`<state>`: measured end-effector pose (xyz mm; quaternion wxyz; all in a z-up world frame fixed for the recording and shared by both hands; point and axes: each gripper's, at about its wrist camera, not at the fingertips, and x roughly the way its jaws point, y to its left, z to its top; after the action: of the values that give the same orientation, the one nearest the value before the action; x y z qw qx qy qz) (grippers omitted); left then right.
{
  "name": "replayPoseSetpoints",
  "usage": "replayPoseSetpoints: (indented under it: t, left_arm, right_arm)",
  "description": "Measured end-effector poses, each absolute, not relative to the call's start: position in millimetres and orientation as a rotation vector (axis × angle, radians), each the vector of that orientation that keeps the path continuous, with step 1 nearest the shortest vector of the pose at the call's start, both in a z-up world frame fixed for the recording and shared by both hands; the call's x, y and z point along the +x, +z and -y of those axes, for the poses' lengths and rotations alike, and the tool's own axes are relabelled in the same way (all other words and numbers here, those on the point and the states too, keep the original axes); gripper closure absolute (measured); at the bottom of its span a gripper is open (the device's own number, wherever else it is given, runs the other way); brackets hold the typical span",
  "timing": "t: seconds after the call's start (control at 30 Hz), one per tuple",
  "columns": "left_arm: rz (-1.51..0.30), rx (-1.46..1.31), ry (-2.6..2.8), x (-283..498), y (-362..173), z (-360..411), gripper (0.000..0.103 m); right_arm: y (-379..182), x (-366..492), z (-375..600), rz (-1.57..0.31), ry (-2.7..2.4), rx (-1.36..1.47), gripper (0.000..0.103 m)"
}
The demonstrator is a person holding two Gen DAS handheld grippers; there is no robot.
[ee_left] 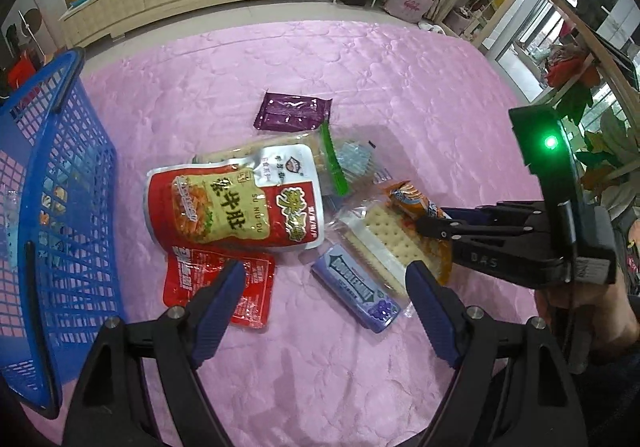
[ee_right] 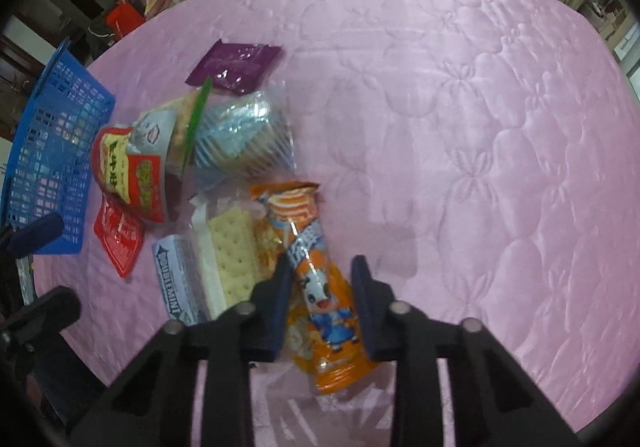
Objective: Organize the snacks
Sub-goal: 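Grasp the orange stick snack with the right tool while the left tool grasps the cracker packet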
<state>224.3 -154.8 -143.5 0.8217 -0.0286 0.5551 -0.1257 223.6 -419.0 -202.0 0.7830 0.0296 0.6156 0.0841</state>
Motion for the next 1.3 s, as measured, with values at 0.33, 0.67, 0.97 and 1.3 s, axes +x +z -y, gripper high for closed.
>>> replayPoseSetpoints:
  t: [0.33, 0.67, 0.97, 1.3]
  left_arm:
    - [-1.196, -0.107, -0.286, 222.3, -144.7, 166.4, 0.022]
    - [-1.296, -0.220, -0.285, 235.8, -170.4, 189.2, 0.023]
    - [-1.357, -0.240, -0.272, 249.3, -198.7, 215.4, 0.023]
    - [-1.362, -0.231, -0.269, 267.3, -212.2, 238.2, 0.023]
  right_arm:
    - [-161.6, 186.4, 448.2, -1.142, 0.136, 0.188, 0.084]
    - [-168.8, 183.6, 457.7, -1.105, 0.090, 0.197, 0.084]
    - [-180.0, 186.0, 463.3, -1.092, 0.080, 0.242, 0.084]
    - [-183.8, 186.6, 474.8, -1.088, 0.066, 0.273, 0.084]
